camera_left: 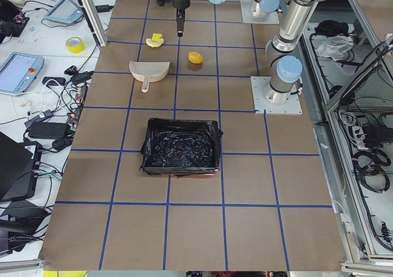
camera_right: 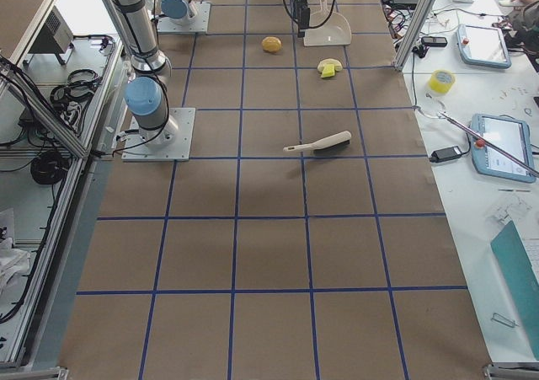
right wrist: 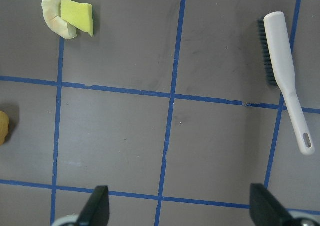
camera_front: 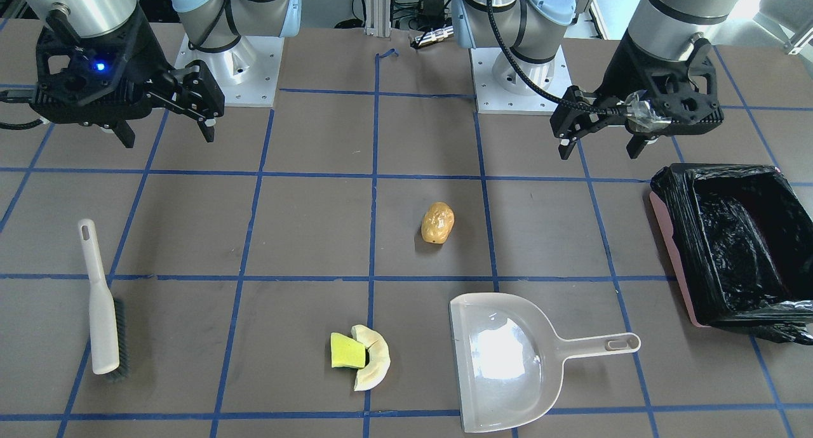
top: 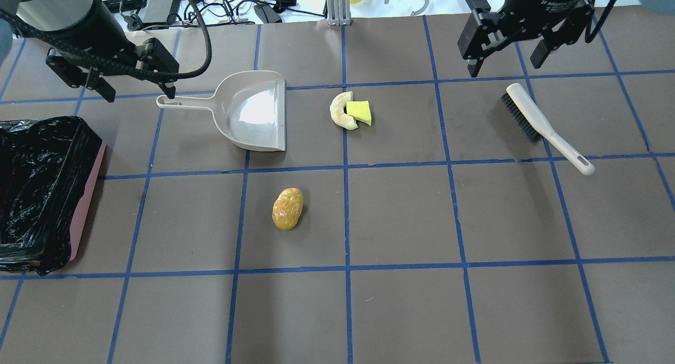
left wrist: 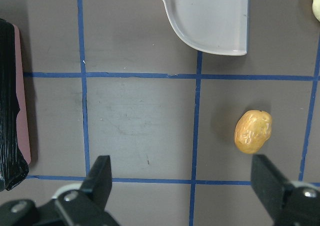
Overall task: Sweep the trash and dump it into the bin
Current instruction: 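Move the left gripper to the dustpan handle while the right gripper approaches the brush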
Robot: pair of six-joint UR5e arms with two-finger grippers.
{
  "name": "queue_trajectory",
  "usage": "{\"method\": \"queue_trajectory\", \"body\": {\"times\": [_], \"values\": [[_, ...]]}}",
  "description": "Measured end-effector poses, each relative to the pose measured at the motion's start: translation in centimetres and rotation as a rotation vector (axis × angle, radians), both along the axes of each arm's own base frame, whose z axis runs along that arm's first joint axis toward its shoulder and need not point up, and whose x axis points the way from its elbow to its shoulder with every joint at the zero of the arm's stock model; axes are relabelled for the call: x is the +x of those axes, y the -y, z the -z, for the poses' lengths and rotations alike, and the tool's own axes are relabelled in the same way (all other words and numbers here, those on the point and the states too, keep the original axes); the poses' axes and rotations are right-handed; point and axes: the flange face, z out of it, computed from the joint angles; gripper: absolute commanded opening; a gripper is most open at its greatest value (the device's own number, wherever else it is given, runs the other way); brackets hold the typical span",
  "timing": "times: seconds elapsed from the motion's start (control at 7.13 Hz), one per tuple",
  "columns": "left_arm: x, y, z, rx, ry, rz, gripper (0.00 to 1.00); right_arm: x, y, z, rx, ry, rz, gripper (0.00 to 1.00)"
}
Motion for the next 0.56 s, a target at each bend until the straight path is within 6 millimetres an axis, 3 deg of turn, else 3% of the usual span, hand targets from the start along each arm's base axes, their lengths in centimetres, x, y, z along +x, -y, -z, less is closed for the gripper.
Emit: {"method": "queue_trajectory", "body": {"times": [0.28, 0.42, 0.56], "values": [[0.0, 0.0, 0.0, 0.000, 0.000, 0.000, 1.00, -0.3, 0.2, 0.5, 0.006, -0.003, -0.006, 1.00], [0.0, 0.0, 0.0, 0.000, 0.000, 0.001, 1.00, -1.4, 1.0, 1.2, 0.009, -0.004, -0.035, 1.00], [0.0, 0.0, 0.0, 0.001, 0.000, 0.000, 1.00, -4.5, 2.9, 3.2, 0.017, -0.003, -0.056, 1.00]]}}
